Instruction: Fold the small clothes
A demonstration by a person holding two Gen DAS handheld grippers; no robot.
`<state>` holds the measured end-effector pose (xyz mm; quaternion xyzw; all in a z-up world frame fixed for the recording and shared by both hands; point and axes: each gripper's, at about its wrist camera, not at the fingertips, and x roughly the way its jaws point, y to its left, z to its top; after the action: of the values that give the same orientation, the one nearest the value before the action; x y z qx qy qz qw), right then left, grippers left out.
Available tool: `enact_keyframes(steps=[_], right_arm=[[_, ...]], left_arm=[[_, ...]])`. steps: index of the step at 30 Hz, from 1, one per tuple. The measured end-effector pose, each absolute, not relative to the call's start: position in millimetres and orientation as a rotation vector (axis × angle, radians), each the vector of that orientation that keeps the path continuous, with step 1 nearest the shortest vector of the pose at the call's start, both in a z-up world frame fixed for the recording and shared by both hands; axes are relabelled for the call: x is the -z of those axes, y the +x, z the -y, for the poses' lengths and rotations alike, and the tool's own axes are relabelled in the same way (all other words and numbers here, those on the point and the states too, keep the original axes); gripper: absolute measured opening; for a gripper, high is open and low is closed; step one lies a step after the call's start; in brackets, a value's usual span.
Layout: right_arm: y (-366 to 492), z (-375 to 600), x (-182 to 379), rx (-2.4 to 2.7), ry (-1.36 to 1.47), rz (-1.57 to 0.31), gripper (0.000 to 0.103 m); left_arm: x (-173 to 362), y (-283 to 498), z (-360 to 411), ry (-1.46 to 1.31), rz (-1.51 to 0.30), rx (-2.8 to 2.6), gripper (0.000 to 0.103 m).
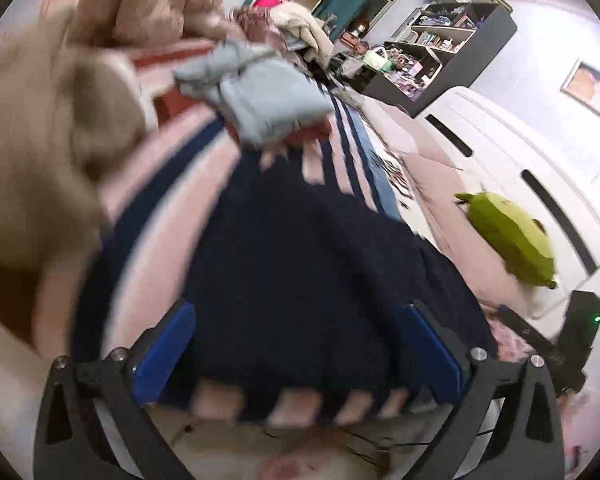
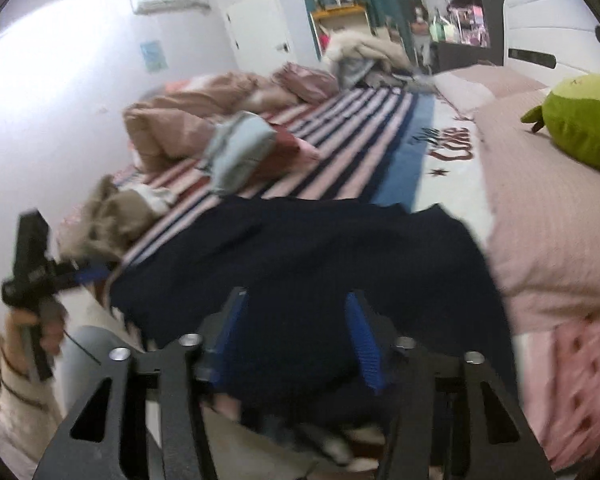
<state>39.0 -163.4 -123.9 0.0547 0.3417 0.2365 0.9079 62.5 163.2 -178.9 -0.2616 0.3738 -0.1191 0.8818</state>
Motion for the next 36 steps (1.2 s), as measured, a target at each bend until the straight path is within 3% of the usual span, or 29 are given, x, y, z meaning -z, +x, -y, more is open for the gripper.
enact_keyframes(steps=[1,5,15,20,21,23,24,25,27,31,34,36], right_arm=[[32,150,132,-0.528,0.141,-0.711,0.027],[23,115,154,-0.584,0.179,-0.732,0.012],[44,81,183,-0.572,0.152,-0.824,0.01],[48,84,195,-0.561,0.177,-0.864,0.007],[48,84,196,-0.562,0.18,-0.869,0.007],[49,84,198,-0.557,0.188,-0.878,0.007],[49,83,199,-0.554,0.189,-0.879,0.007],[48,83,200,-0.551,0.19,-0.877,0.007],[49,83,201,-0.552,0.198,-0.874,0.007],[53,98,197,-0.609,0.279,-0.885,0.011],[47,130,176,-0.623,0.31,-0.809,0.026],[37,159,160,-0.573,0.308,-0.732,0.03]], left_arm=[[188,57,-159,-0.573,-0.783,0.248,0.102],[202,50,-148,-0.606,-0.754,0.248,0.102],[229,41,-138,-0.766,-0.828,0.297,0.102],[234,68,-144,-0.837,-0.72,0.283,0.102],[234,75,-142,-0.829,-0.705,0.272,0.098],[231,86,-138,-0.81,-0.688,0.259,0.069],[230,92,-135,-0.804,-0.695,0.266,0.037],[228,97,-133,-0.799,-0.708,0.262,0.026],[215,100,-129,-0.762,-0.689,0.273,0.019],[167,101,-103,-0.595,-0.633,0.319,0.017],[131,108,-70,-0.46,-0.589,0.361,0.017],[111,113,-43,-0.378,-0.564,0.4,0.016]])
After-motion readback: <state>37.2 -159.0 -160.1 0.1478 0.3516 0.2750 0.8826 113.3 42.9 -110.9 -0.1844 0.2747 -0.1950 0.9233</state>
